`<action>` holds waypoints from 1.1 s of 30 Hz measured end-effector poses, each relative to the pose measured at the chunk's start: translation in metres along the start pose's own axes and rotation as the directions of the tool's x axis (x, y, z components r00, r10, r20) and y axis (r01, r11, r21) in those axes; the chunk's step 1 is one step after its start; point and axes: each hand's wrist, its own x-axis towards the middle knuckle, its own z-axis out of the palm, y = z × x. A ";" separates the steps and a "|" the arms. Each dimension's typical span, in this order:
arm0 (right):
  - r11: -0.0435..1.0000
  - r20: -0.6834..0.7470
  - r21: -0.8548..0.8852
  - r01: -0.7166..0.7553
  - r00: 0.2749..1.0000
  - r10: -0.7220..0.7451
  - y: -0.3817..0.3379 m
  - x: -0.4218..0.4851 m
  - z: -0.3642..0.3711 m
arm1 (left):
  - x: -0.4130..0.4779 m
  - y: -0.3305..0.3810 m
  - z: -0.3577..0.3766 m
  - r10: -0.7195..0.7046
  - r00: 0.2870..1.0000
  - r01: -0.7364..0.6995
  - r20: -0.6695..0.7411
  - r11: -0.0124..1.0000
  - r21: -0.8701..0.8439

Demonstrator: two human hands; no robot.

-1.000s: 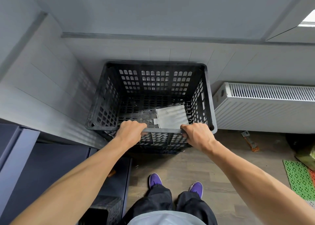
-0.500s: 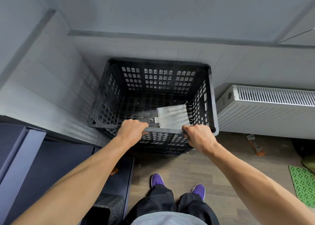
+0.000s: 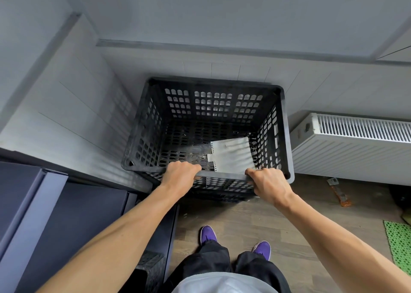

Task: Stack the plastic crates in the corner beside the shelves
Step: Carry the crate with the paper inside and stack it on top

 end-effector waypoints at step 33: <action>0.999 -0.025 0.040 -0.020 0.999 0.021 0.012 -0.019 0.021 | -0.006 0.021 0.005 -0.018 1.000 0.019 0.009 0.999 -0.026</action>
